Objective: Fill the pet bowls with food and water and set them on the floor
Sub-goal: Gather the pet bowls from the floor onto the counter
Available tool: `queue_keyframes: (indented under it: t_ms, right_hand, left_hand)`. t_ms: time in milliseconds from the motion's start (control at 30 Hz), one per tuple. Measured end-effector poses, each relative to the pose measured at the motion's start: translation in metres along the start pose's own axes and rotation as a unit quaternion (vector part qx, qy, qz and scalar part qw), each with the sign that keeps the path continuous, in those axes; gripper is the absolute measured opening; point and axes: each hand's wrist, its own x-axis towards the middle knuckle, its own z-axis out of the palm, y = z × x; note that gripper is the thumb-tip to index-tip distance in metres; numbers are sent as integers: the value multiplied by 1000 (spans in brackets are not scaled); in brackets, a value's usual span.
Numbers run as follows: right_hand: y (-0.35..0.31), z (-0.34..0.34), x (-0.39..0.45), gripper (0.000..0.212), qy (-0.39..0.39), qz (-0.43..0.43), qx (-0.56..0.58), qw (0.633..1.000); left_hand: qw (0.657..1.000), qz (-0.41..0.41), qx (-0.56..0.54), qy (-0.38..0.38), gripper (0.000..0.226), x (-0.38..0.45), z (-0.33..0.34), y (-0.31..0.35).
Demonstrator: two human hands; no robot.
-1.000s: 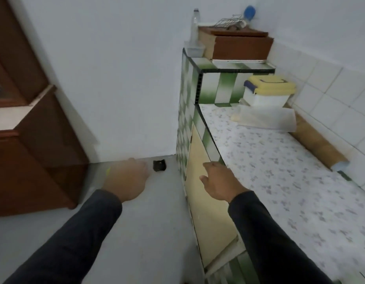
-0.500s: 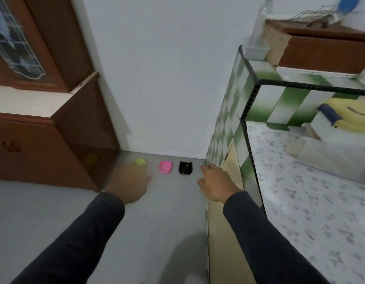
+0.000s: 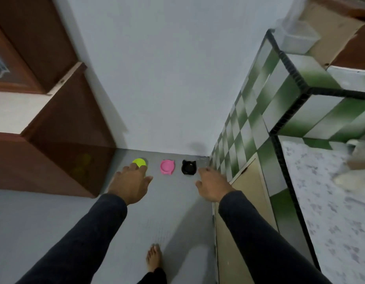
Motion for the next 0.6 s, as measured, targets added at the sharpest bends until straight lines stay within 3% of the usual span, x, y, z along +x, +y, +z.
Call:
queue_keyframes:
  t_ms: [200, 600]
  right_hand:
    - [-10, -7, 70, 52, 5, 31, 23, 999]
    - [14, -4, 213, 47, -57, 38, 23, 997]
  left_hand:
    - [999, 25, 15, -19, 46, 79, -3, -26]
    - [996, 32, 30, -73, 44, 222, 21, -32]
